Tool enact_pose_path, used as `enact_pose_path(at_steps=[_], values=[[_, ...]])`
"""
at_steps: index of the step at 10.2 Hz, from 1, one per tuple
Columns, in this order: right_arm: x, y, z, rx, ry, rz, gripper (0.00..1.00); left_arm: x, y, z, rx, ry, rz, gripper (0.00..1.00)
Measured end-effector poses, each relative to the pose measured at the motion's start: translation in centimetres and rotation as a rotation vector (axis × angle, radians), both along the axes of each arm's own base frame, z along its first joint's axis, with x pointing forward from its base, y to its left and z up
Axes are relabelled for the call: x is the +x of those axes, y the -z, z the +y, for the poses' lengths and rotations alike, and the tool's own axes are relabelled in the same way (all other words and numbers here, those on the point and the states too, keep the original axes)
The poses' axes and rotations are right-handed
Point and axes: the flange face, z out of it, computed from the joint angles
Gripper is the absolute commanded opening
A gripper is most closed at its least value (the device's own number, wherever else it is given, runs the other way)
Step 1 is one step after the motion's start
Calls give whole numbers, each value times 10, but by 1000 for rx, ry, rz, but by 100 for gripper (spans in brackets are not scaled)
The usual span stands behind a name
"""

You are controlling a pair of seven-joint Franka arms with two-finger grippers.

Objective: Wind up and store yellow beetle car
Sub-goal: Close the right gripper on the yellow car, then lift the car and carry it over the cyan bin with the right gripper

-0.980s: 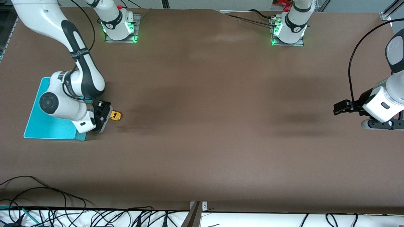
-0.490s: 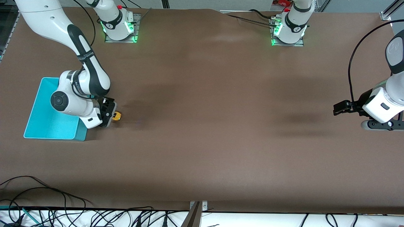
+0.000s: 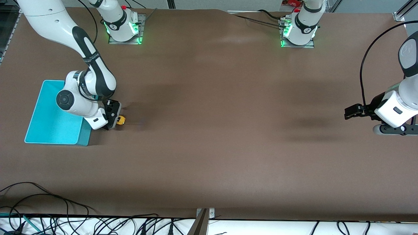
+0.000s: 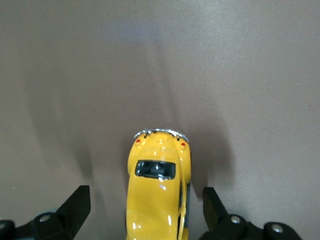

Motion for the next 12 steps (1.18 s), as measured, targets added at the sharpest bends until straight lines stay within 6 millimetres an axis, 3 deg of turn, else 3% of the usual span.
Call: enact_pose_path(at_steps=[3,4,6,7,10,12], values=[[2,-3,-3,-1,2,-9,96,-1,3,-4,-1,6,12,100],[2,-3,-3,-1,4,-9,75,-1,3,-4,-1,6,14,100],[2,-4,-3,-1,6,-10,23,-2,3,-4,-1,7,17,100],[3,-6,-3,-1,6,-13,3,-2,4,-4,-1,7,20,100],[7,-27,-3,2,6,-32,0,-3,5,-6,-1,9,29,100],[14,-55,0,6,20,3,0,-3,5,-6,-1,9,31,100]])
